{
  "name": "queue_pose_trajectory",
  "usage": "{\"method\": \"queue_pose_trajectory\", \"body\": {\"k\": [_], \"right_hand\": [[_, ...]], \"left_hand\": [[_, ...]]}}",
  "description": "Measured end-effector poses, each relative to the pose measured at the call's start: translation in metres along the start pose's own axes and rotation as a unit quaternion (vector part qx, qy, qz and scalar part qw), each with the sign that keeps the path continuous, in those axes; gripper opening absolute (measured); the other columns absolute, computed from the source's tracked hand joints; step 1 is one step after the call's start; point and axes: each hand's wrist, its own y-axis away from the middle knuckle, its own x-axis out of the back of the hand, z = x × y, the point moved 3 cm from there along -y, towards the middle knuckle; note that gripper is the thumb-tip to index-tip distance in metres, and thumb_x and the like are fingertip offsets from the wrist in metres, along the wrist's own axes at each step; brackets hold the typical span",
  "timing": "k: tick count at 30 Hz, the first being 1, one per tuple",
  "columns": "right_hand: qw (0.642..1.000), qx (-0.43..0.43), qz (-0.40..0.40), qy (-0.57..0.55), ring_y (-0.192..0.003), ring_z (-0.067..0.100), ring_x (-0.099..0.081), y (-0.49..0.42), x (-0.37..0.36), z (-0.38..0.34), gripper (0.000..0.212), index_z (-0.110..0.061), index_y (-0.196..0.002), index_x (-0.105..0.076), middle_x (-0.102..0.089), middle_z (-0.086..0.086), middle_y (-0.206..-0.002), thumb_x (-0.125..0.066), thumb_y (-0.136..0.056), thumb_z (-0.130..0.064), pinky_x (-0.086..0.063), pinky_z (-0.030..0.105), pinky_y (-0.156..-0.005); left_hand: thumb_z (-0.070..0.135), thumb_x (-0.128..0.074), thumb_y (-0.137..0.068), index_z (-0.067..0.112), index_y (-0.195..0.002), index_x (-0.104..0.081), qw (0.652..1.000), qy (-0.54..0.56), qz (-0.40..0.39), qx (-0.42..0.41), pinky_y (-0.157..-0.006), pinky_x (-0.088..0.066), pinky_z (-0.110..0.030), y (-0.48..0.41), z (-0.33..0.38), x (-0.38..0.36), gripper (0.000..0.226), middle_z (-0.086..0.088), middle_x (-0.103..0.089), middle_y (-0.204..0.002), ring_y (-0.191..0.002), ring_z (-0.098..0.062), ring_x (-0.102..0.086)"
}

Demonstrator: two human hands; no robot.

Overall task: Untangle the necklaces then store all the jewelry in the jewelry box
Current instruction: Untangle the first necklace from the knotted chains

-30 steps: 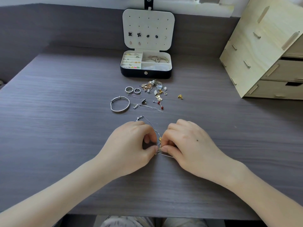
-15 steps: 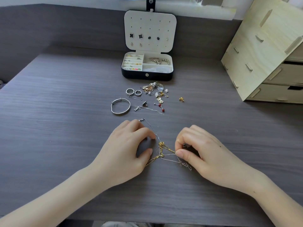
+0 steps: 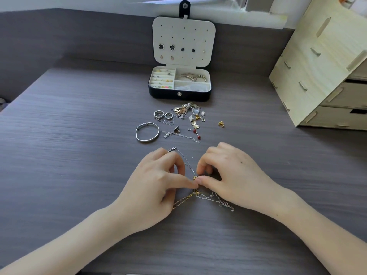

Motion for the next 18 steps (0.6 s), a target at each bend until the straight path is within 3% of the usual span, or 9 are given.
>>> {"method": "queue_pose_trajectory", "body": {"k": [3, 11, 15, 18], "right_hand": [[1.000, 0.004, -0.012, -0.002, -0.082, 0.007, -0.037, 0.001, 0.002, 0.002, 0.012, -0.025, -0.086, -0.064, -0.048, -0.017, -0.080, -0.060, -0.088, -0.036, -0.028, 0.023, -0.071], [0.997, -0.070, 0.027, -0.024, -0.083, 0.011, -0.042, 0.004, 0.001, 0.015, 0.010, -0.022, -0.083, -0.059, -0.050, -0.013, -0.081, -0.058, -0.091, -0.028, -0.036, 0.027, -0.078], [0.995, -0.073, 0.040, -0.058, -0.075, 0.009, -0.039, 0.004, 0.004, 0.017, 0.015, -0.022, -0.079, -0.049, -0.046, -0.015, -0.073, -0.056, -0.092, -0.020, -0.030, 0.020, -0.069], [0.992, -0.077, 0.042, -0.085, -0.078, 0.005, -0.044, 0.005, 0.004, 0.017, 0.012, -0.018, -0.081, -0.049, -0.046, -0.013, -0.070, -0.054, -0.092, -0.016, -0.034, 0.015, -0.072]], "left_hand": [[0.007, -0.035, -0.073, 0.034, -0.089, -0.075, 1.000, 0.000, -0.011, -0.015, -0.057, -0.043, -0.034, 0.001, -0.004, -0.005, 0.051, 0.004, -0.057, -0.084, -0.069, -0.019, -0.047], [0.008, -0.034, -0.075, 0.032, -0.087, -0.076, 1.000, 0.005, -0.004, -0.030, -0.057, -0.044, -0.034, 0.002, -0.006, -0.007, 0.049, 0.004, -0.058, -0.082, -0.069, -0.020, -0.049], [0.008, -0.034, -0.074, 0.032, -0.086, -0.076, 1.000, 0.008, -0.003, -0.027, -0.057, -0.043, -0.032, 0.001, -0.006, -0.007, 0.049, 0.005, -0.058, -0.082, -0.069, -0.019, -0.049], [0.008, -0.033, -0.073, 0.031, -0.084, -0.076, 1.000, 0.014, -0.002, -0.020, -0.057, -0.042, -0.030, 0.001, -0.006, -0.007, 0.050, 0.004, -0.058, -0.082, -0.068, -0.020, -0.050]]}}
